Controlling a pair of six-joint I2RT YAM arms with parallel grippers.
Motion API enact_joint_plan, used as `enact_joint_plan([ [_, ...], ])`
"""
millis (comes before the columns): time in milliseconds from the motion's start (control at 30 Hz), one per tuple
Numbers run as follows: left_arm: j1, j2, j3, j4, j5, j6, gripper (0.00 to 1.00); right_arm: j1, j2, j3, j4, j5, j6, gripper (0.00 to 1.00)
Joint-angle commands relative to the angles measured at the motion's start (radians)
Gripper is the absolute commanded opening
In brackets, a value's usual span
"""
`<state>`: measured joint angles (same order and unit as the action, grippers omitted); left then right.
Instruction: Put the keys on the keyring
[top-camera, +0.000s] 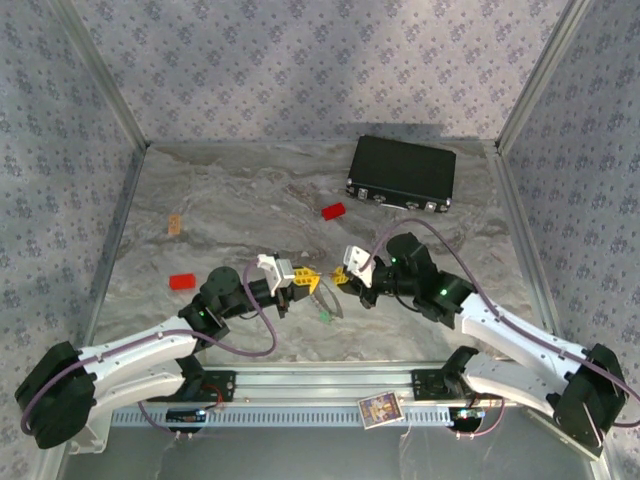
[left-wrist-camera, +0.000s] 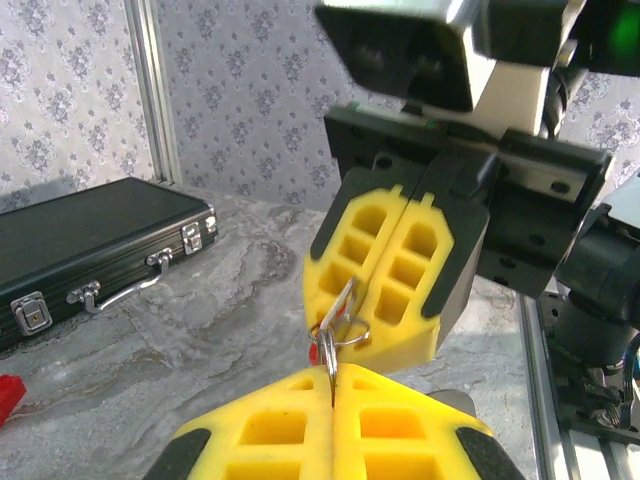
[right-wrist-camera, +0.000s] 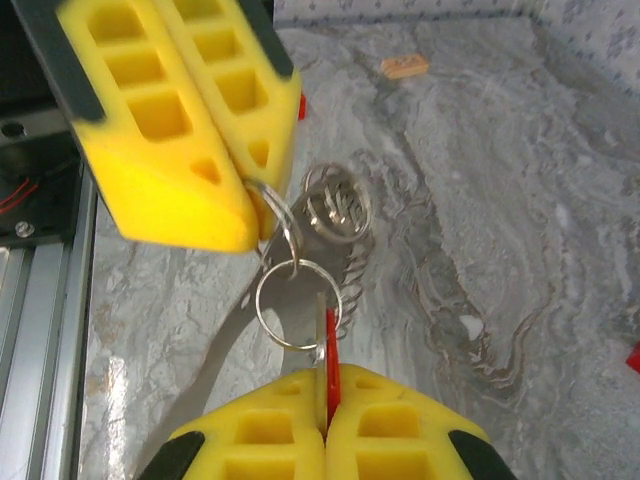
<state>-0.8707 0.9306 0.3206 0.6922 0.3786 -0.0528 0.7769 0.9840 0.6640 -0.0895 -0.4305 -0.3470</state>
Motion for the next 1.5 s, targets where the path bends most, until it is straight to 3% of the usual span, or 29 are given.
enact_joint_plan([
  [0,0.0,-0.026,0.008,0.083,0.006,0.004,0.0,0.021,0.035,0.042,-0.051,-0.027,-0.031,0.0],
  [300,0.0,-0.007,0.003,0.094,0.006,0.001,0.0,0.051,0.068,0.071,-0.04,-0.018,-0.045,0.0],
  [733,0.001,-0.001,0.006,0.006,-0.003,0.028,0.0,0.012,-0.034,0.039,0.061,0.05,-0.016,0.0],
  [1000,-0.001,0.003,0.011,-0.028,-0.028,0.036,0.0,0.009,-0.057,0.056,-0.002,0.101,-0.051,0.0],
  [1067,0.0,0.004,0.015,-0.038,-0.041,0.037,0.1,0.009,-0.054,0.07,-0.021,0.108,-0.062,0.0],
  [1133,-0.001,0.003,0.018,-0.039,-0.055,0.032,0.37,0.012,-0.051,0.091,-0.045,0.111,-0.08,0.0],
  [1200,0.0,-0.007,0.017,-0.027,-0.073,0.028,0.51,0.016,-0.048,0.113,-0.074,0.119,-0.095,0.0],
  [1367,0.0,-0.105,0.045,-0.111,-0.228,0.041,0.58,0.024,-0.02,0.165,-0.129,0.158,-0.129,0.0],
  [1467,0.0,-0.204,0.089,-0.257,-0.498,0.033,0.61,0.043,0.034,0.198,-0.095,0.167,-0.131,0.0],
])
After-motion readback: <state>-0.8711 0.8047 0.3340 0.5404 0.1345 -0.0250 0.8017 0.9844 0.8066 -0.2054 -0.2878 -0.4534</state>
